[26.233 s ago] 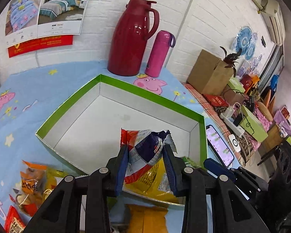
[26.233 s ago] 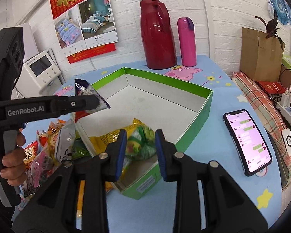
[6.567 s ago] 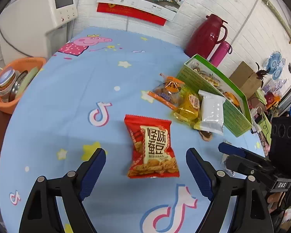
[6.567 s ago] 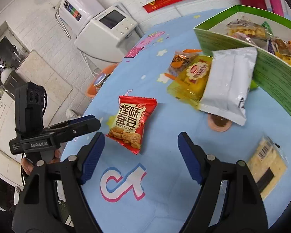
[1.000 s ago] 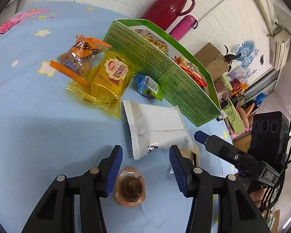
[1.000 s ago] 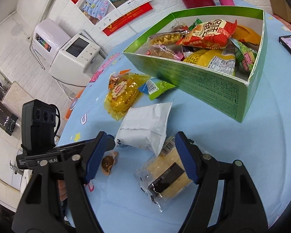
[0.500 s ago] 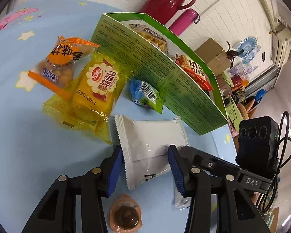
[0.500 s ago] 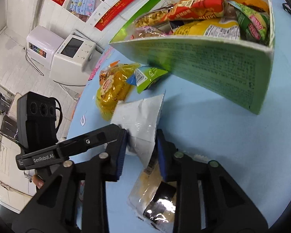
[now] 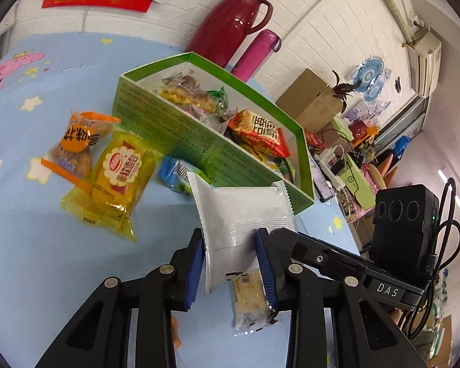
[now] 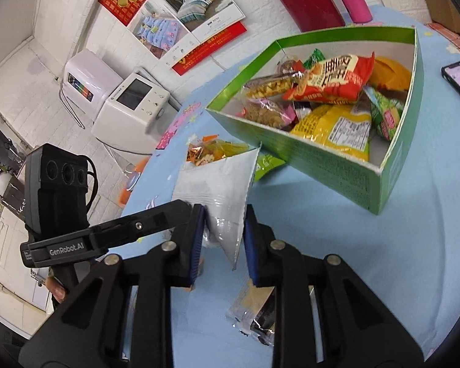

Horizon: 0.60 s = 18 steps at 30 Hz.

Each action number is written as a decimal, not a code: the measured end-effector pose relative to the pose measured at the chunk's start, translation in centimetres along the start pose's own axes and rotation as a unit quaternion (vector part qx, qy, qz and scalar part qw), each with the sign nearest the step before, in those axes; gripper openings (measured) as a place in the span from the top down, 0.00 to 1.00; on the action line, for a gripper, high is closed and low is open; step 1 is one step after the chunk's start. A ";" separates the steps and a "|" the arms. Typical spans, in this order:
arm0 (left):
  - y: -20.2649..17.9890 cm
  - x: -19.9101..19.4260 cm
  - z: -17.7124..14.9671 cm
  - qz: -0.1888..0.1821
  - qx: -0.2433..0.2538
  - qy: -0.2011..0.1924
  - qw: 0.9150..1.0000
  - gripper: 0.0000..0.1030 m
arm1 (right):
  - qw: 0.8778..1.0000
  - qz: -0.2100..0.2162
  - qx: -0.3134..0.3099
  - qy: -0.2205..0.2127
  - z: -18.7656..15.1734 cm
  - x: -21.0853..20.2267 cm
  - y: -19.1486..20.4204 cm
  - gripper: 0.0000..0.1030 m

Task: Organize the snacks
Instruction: 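Grasp the white wrapper pouch with both grippers together, then lower the white pouch into the green box and open both grippers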

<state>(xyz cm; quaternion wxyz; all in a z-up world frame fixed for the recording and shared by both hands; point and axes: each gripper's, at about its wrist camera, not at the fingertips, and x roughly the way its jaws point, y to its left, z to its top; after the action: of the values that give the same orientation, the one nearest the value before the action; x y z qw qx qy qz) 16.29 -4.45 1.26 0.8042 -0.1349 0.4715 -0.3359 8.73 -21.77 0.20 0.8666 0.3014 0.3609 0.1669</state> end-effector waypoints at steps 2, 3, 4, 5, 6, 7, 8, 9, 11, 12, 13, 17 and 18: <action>-0.8 -0.3 0.8 -0.003 0.006 -0.007 1.000 0.67 | 1.000 -0.001 -0.005 -0.012 0.8 -0.7 0.3 0.74; -1.3 -0.4 1.3 -0.003 0.011 -0.011 1.000 0.67 | 1.000 -0.001 -0.006 -0.018 1.2 -0.9 0.3 0.74; -1.7 -0.4 1.8 -0.002 0.016 -0.014 1.000 0.67 | 1.000 -0.002 -0.007 -0.024 1.8 -1.2 0.4 0.74; -2.2 -0.4 2.4 -0.002 0.021 -0.019 1.000 0.67 | 0.999 -0.003 -0.008 -0.031 2.3 -1.5 0.4 0.74; -2.6 -0.4 2.9 -0.004 0.025 -0.023 0.999 0.67 | 0.999 -0.003 -0.009 -0.039 2.7 -1.8 0.4 0.74; -2.9 -0.4 3.4 -0.005 0.028 -0.026 0.999 0.67 | 0.999 -0.005 -0.009 -0.047 3.2 -2.0 0.3 0.74; -3.2 -0.2 4.0 -0.007 0.030 -0.028 0.999 0.67 | 0.999 -0.006 -0.009 -0.053 3.7 -2.2 0.3 0.74; -3.5 0.0 4.7 -0.009 0.031 -0.030 0.999 0.67 | 0.998 -0.007 -0.008 -0.059 4.2 -2.2 0.1 0.74; -3.9 0.6 6.1 -0.009 0.036 -0.033 0.999 0.67 | 0.998 -0.009 -0.006 -0.068 5.4 -2.3 -0.2 0.74; -4.1 0.8 6.8 -0.009 0.037 -0.034 0.999 0.67 | 0.997 -0.011 -0.006 -0.071 6.0 -2.2 -0.5 0.74; -4.3 1.1 7.5 -0.009 0.037 -0.034 0.999 0.67 | 0.997 -0.013 -0.009 -0.073 6.5 -2.1 -0.6 0.74; -4.5 2.1 9.8 -0.007 0.043 -0.043 0.998 0.67 | 0.996 -0.019 -0.012 -0.088 8.9 -1.7 -1.4 0.74; -4.4 2.4 10.4 -0.008 0.041 -0.043 0.998 0.67 | 0.996 -0.020 -0.012 -0.091 9.4 -1.6 -1.7 0.74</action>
<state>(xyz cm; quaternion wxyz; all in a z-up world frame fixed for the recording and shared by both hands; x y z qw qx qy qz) 24.11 -10.35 7.36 0.8262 -0.1196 0.4208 -0.3550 14.56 -27.64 5.18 0.9027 0.2975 0.2845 0.1253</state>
